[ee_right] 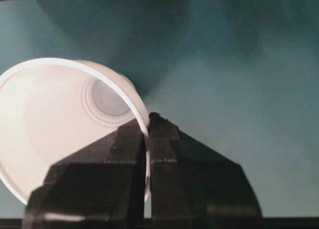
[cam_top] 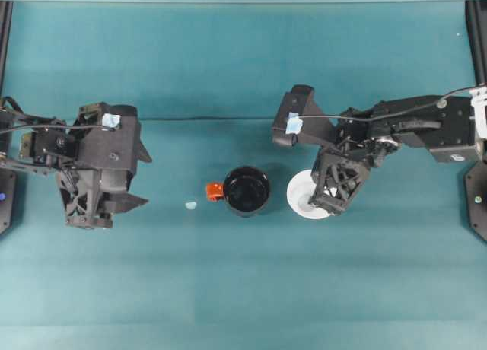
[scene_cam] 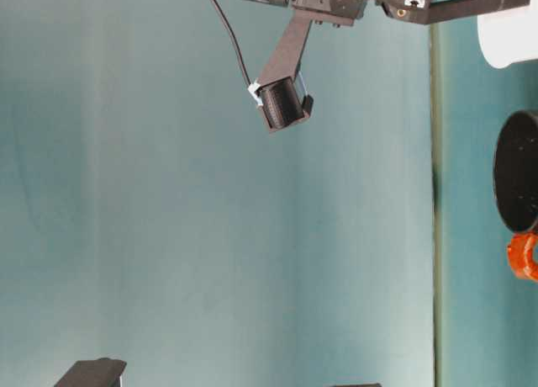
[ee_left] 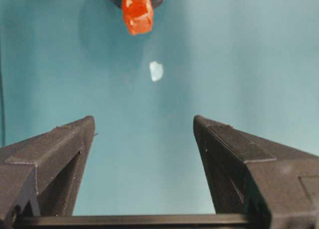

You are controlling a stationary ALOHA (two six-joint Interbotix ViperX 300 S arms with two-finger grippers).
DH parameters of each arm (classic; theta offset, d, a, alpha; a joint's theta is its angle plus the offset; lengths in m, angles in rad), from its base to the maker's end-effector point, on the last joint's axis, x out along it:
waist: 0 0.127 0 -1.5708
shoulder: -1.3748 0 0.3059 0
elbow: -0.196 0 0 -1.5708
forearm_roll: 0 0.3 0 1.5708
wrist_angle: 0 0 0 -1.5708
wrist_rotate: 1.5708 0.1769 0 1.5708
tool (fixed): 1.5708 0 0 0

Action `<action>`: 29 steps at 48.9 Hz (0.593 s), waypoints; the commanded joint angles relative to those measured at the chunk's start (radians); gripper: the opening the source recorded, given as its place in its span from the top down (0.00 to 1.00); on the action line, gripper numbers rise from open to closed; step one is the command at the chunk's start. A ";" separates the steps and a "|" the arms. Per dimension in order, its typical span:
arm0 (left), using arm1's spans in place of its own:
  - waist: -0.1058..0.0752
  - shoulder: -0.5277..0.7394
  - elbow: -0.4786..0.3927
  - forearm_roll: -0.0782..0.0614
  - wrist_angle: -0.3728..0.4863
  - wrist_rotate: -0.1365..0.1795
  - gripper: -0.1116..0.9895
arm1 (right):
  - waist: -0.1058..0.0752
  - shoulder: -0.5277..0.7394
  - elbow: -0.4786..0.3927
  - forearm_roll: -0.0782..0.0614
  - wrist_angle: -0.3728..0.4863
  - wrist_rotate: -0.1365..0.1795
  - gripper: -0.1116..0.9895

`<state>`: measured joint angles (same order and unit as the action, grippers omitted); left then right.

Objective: Put the paper cup into the moved red handle cup holder.

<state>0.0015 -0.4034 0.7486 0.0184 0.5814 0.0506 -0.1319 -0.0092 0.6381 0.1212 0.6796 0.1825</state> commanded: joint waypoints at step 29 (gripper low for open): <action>0.006 0.000 -0.026 0.003 0.000 -0.002 0.15 | -0.038 -0.149 -0.265 0.029 0.279 0.005 1.00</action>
<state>0.0077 -0.3988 0.7440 0.0184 0.5844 0.0522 -0.1764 -0.1365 0.4280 0.1473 0.9465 0.1825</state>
